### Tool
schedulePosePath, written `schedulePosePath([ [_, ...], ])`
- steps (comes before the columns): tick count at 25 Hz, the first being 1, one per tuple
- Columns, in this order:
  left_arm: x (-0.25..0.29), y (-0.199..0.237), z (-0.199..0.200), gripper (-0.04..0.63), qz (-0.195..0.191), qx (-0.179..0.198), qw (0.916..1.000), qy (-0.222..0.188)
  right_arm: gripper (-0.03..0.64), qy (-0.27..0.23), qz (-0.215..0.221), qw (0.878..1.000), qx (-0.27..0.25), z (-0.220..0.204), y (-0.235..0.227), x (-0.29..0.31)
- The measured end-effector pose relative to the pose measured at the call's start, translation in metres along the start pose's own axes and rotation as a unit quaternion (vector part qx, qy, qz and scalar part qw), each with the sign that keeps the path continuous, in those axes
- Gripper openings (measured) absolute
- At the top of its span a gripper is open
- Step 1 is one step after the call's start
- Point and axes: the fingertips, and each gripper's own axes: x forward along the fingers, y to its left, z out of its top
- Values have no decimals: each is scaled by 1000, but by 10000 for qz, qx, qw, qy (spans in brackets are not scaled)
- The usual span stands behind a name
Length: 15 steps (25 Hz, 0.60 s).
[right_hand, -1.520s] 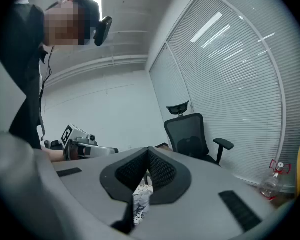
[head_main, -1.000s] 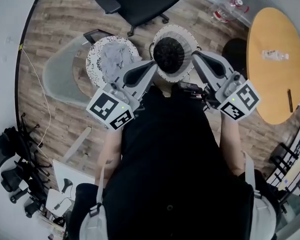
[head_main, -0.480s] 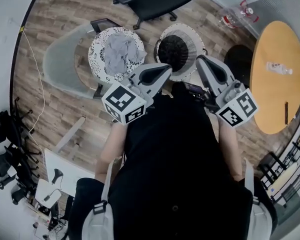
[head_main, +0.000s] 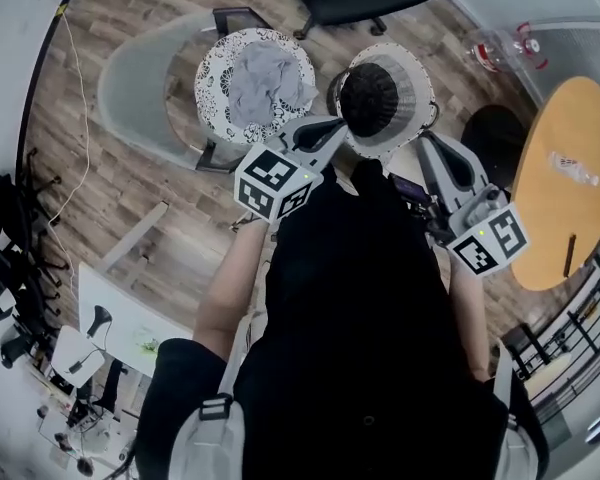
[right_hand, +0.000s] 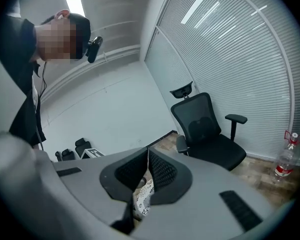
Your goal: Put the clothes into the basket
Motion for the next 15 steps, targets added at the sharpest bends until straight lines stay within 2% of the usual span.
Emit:
schedulePosePath([
  [4, -4, 26, -17, 9, 323, -369, 9987, 147, 18, 257, 80, 9996, -5, -13, 7, 10],
  [8, -5, 59, -45, 9, 712, -793, 9933, 442, 18, 562, 257, 9981, -51, -24, 18, 28],
  [15, -11, 108, -83, 9, 1209, -1051, 9846, 706, 18, 1056, 426, 9932, -260, -42, 27, 50],
])
